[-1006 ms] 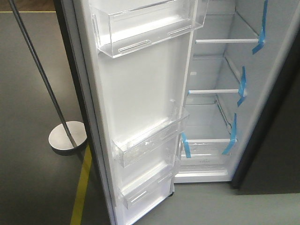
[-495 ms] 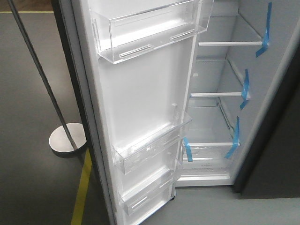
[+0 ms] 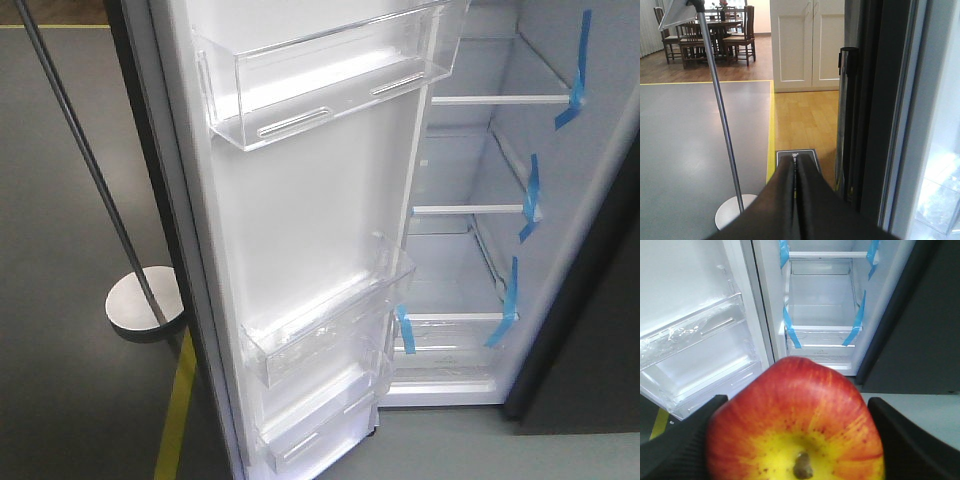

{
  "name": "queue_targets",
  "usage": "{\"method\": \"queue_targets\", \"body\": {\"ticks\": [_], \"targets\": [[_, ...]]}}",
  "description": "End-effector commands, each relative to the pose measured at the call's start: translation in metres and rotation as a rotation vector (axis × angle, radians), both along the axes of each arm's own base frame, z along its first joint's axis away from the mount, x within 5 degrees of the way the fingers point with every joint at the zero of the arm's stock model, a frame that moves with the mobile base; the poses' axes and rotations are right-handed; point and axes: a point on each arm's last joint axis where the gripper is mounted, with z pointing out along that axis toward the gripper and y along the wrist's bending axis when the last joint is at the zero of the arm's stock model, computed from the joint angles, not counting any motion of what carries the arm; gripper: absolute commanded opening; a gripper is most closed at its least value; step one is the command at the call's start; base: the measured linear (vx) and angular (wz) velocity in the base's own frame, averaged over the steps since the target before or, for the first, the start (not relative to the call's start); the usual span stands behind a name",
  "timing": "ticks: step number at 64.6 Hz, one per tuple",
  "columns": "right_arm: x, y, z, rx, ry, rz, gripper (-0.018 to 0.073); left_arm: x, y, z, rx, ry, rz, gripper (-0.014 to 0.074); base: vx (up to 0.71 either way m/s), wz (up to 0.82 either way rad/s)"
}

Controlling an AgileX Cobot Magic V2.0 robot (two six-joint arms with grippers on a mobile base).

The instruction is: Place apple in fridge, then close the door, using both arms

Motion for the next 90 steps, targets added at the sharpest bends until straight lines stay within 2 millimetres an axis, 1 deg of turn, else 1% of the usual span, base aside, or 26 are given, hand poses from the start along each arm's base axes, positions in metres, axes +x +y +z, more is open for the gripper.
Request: {"method": "queue_targets", "body": {"ticks": [1, 90], "targets": [[0.0034, -0.0008, 0.0137, -0.005, -0.094, -0.008, 0.0016, 0.0, -0.0011, 0.0011, -0.005, -0.072, -0.015, -0.0005, 0.05, 0.02], [0.0034, -0.0008, 0.0137, -0.005, -0.094, -0.008, 0.0016, 0.0, -0.0011, 0.0011, -0.005, -0.072, -0.015, -0.0005, 0.03, 0.0]]}}
